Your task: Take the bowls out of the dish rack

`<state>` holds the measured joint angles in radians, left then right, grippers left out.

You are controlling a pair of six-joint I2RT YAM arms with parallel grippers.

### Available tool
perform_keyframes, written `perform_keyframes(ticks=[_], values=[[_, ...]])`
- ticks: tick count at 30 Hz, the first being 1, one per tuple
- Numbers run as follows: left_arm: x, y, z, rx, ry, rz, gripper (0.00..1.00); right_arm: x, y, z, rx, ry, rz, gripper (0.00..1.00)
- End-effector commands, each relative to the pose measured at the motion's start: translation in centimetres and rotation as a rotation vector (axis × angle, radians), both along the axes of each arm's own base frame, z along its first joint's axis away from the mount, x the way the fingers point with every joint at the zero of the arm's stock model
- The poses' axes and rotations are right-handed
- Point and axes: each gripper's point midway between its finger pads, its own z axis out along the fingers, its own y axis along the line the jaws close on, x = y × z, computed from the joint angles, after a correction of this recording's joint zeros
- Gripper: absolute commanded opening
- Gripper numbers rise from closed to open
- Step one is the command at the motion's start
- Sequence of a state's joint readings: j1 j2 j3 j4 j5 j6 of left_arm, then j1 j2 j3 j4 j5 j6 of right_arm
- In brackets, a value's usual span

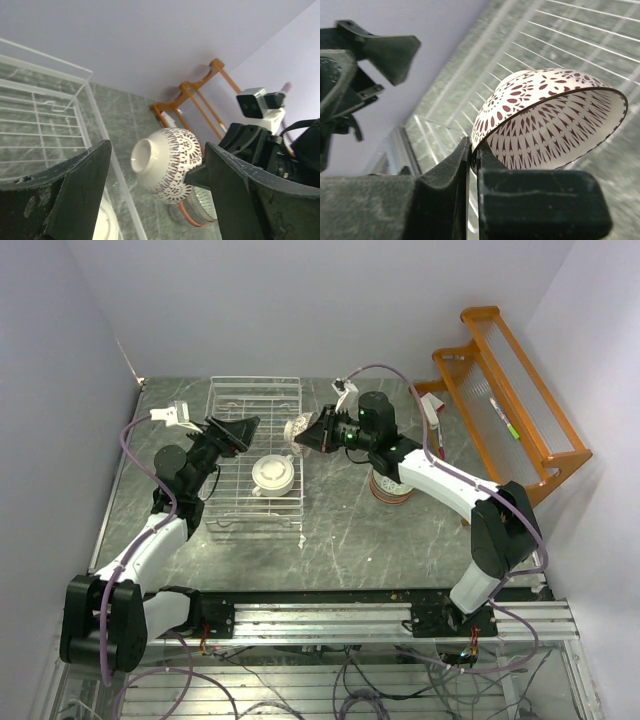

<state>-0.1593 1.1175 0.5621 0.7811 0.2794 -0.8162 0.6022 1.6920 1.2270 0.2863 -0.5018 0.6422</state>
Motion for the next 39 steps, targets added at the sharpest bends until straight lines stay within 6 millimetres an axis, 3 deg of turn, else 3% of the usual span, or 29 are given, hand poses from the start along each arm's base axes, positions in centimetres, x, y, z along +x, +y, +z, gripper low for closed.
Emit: perform_keyframes(ticks=[1, 7, 17, 21, 26, 39], values=[[0.5, 0.9, -1.2, 0.09, 0.034, 0.062, 0.85, 1.5, -3.2, 1.5, -0.205, -0.127, -0.122, 0.0], [0.6, 0.7, -2.1, 0.098, 0.053, 0.049, 0.85, 2.3, -7.9, 1.9, -0.438, -0.175, -0.279, 0.0], [0.6, -0.2, -2.6, 0.132, 0.07, -0.002, 0.85, 0.4, -15.8, 0.6, -0.8, -0.123, -0.429, 0.0], [0.6, -0.7, -3.2, 0.136, 0.083, -0.034, 0.85, 0.2, -18.0, 0.2, -0.951, -0.089, -0.444, 0.0], [0.6, -0.9, -3.7, 0.144, 0.094, -0.044, 0.86, -0.5, -19.6, -2.4, -1.12, -0.01, -0.399, 0.0], [0.6, -1.0, -4.2, 0.149, 0.102, -0.052, 0.86, -2.3, -20.6, -6.6, -1.209, 0.054, -0.298, 0.0]])
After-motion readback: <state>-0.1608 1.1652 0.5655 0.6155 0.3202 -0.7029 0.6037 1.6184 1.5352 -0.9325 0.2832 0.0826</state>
